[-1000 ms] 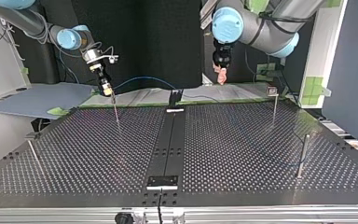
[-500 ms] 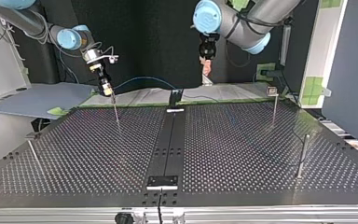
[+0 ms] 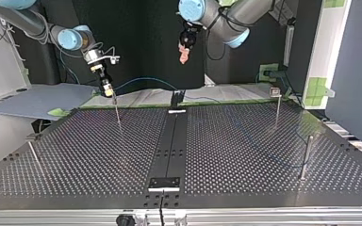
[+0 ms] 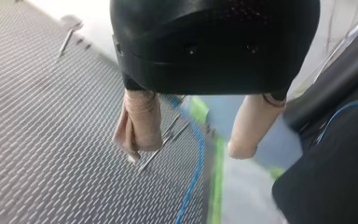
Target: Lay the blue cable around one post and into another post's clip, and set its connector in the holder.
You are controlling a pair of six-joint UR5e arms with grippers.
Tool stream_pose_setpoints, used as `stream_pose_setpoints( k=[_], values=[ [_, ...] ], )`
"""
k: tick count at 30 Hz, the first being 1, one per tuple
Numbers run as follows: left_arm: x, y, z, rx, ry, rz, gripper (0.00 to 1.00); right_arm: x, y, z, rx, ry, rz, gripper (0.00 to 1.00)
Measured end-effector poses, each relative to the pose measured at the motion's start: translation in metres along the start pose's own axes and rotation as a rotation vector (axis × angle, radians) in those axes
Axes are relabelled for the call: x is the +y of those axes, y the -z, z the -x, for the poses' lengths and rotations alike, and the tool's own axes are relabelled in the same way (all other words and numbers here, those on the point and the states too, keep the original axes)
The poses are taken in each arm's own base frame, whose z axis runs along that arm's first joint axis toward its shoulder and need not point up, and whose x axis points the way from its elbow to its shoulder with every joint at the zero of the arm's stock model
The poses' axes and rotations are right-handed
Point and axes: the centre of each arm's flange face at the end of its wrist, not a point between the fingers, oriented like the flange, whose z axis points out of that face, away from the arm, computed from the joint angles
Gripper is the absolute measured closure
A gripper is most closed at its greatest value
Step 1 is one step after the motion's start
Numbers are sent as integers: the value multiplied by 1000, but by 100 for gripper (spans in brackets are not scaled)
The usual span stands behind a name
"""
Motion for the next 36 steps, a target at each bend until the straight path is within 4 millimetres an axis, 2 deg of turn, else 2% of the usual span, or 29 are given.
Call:
stream_pose_setpoints(
  k=[7, 16, 22, 28, 36],
  values=[
    [-27, -8, -30, 29, -6, -113, 0, 0, 0, 0, -2, 1, 0, 100],
    [-70, -22, -53, 19, -70, -259, 0, -2, 2, 1, -19, 17, -3, 100],
    [-95, -15, -69, -1, -141, -360, 0, -2, 2, 1, -20, 19, -5, 100],
    [-101, -20, -63, -62, -182, -386, 0, -3, 2, 1, -20, 20, -5, 100],
    [-97, -37, -40, -174, -207, -341, 0, -3, 2, 1, -19, 17, -5, 100]
  ],
)
